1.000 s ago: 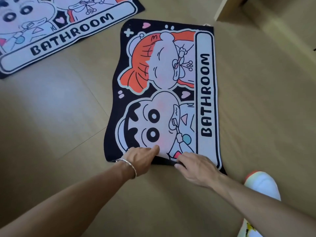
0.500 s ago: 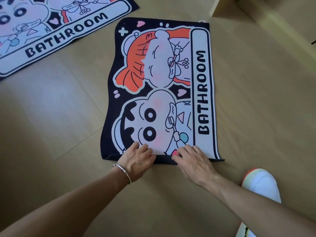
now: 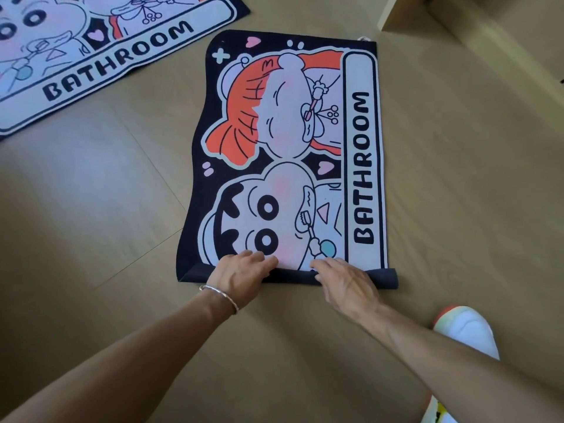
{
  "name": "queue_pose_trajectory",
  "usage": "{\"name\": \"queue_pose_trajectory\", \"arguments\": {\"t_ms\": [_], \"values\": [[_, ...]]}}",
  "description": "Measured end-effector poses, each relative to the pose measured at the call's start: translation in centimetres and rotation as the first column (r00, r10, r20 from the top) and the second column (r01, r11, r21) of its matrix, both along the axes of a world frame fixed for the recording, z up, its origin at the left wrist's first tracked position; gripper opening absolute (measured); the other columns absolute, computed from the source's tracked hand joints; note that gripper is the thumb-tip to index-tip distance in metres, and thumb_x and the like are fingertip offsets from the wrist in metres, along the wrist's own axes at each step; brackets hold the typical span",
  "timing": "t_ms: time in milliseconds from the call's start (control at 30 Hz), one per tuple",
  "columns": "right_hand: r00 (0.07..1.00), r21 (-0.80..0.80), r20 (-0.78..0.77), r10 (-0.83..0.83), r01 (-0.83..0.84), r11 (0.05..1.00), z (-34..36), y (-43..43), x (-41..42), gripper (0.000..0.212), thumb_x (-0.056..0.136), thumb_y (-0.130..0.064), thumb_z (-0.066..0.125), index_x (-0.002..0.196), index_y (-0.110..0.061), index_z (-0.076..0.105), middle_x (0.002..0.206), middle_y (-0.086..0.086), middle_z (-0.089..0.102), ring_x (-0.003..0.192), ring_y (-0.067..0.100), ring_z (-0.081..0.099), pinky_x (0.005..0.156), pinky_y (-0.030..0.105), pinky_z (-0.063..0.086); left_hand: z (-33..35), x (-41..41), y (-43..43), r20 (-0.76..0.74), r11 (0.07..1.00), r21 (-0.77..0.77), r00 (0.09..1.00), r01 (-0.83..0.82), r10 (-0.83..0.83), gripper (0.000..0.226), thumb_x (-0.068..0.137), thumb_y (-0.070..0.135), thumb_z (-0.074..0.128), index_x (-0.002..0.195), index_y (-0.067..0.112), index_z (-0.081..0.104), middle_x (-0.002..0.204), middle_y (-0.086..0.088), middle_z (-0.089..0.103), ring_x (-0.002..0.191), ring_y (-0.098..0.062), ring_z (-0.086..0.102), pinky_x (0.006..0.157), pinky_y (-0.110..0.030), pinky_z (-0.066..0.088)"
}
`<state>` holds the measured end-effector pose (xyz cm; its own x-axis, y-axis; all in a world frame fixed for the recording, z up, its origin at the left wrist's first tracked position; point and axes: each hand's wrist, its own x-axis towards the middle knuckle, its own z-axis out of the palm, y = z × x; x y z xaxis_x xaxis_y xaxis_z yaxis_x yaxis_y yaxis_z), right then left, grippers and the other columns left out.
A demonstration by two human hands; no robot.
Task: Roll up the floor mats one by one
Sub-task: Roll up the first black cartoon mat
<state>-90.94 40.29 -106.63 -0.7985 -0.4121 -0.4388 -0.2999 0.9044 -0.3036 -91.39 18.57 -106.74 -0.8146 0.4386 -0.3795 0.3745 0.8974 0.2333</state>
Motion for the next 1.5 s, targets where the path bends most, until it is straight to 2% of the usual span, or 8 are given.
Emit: {"name": "queue_pose_trajectory", "arguments": {"t_ms": [167, 433, 533, 800, 1000, 1133, 1267, 1500], "values": [[0.988, 0.062, -0.141, 0.056, -0.048, 0.997, -0.1, 0.0, -0.3, 0.037, 0.054, -0.002, 0.085, 0.072, -0.017, 0.057, 0.073, -0.002, 0.049, 0.060, 0.018, 0.048, 0.052, 0.027, 0.034, -0.5, -0.2, -0.7, -0.131, 0.975, -0.059, 0.966, 0.216, -0.222, 0.025, 0.057, 0.000, 0.073, 0.075, 0.015, 0.063, 0.073, -0.003, 0.054, 0.058, -0.020, 0.053, 0.041, -0.026, 0.040], [0.951, 0.107, -0.221, 0.217, -0.198, 0.974, -0.2, 1.1, -0.2, 0.030, 0.057, -0.019, 0.086, 0.080, -0.017, 0.067, 0.078, -0.001, 0.059, 0.070, 0.020, 0.054, 0.058, 0.031, 0.045, 0.5, 0.6, -0.9, -0.272, 0.912, -0.198, 0.874, 0.359, -0.403, 0.032, 0.073, 0.005, 0.036, 0.084, 0.005, 0.066, 0.079, -0.010, 0.056, 0.068, -0.026, 0.051, 0.060, -0.038, 0.044], [0.951, 0.109, -0.249, 0.182, -0.160, 0.981, -0.6, 0.6, -0.7, 0.030, 0.048, -0.009, 0.085, 0.071, -0.015, 0.067, 0.075, 0.000, 0.058, 0.068, 0.021, 0.054, 0.057, 0.030, 0.044, 0.3, -0.2, -0.5, -0.205, 0.933, -0.167, 0.914, 0.320, -0.350, 0.011, 0.065, 0.009, 0.056, 0.072, 0.010, 0.064, 0.072, -0.007, 0.054, 0.060, -0.025, 0.049, 0.055, -0.033, 0.041], [0.968, -0.036, -0.249, 0.026, -0.036, 0.999, -0.9, 0.7, -2.4, 0.033, 0.063, 0.004, 0.078, 0.088, -0.010, 0.062, 0.082, 0.005, 0.056, 0.054, 0.024, 0.055, 0.047, 0.030, 0.042, 0.2, -2.7, -1.0, 0.024, 0.996, 0.056, 0.997, -0.071, 0.070, 0.034, 0.092, 0.009, 0.046, 0.122, 0.022, 0.040, 0.107, -0.002, 0.046, 0.087, -0.023, 0.052, 0.058, -0.036, 0.049], [0.945, -0.024, -0.318, 0.078, -0.091, 0.996, -0.5, 1.4, -1.4, 0.028, 0.070, -0.015, 0.081, 0.093, -0.009, 0.067, 0.091, 0.008, 0.061, 0.078, 0.029, 0.060, 0.067, 0.041, 0.054, -0.8, -2.1, -1.8, -0.155, 0.992, 0.000, 0.980, 0.124, -0.123, 0.043, 0.068, -0.001, 0.066, 0.109, 0.012, 0.061, 0.091, -0.009, 0.055, 0.070, -0.027, 0.054, 0.045, -0.033, 0.046], [0.951, 0.030, -0.305, 0.057, -0.050, 0.998, -1.1, 1.4, -1.5, 0.037, 0.060, -0.002, 0.082, 0.092, -0.013, 0.067, 0.088, 0.005, 0.058, 0.074, 0.027, 0.056, 0.058, 0.038, 0.050, -1.1, -1.2, -2.9, -0.192, 0.979, -0.093, 0.961, 0.181, -0.197, 0.047, 0.079, 0.019, 0.062, 0.124, 0.015, 0.051, 0.099, -0.012, 0.055, 0.077, -0.029, 0.055, 0.055, -0.040, 0.050], [0.968, 0.046, -0.249, 0.027, -0.016, 0.999, -0.7, 1.2, -2.2, 0.039, 0.064, 0.000, 0.081, 0.098, -0.015, 0.068, 0.086, 0.004, 0.059, 0.066, 0.027, 0.054, 0.052, 0.037, 0.048, -1.3, -1.5, -3.1, -0.198, 0.975, -0.143, 0.961, 0.168, -0.195, 0.066, 0.067, 0.005, 0.067, 0.128, 0.018, 0.043, 0.089, -0.012, 0.052, 0.068, -0.029, 0.052, 0.047, -0.036, 0.047], [0.995, 0.039, -0.051, 0.085, -0.083, 0.996, 0.1, 2.2, -2.4, 0.040, 0.095, -0.007, 0.045, 0.129, -0.026, 0.053, 0.107, -0.001, 0.055, 0.088, 0.022, 0.051, 0.082, 0.035, 0.042, 0.6, 0.3, -1.7, 0.120, 0.931, -0.220, 0.956, 0.290, -0.269, 0.058, 0.096, 0.023, 0.030, 0.149, 0.019, 0.007, 0.124, -0.008, 0.040, 0.103, -0.026, 0.047, 0.072, -0.035, 0.042]]}}
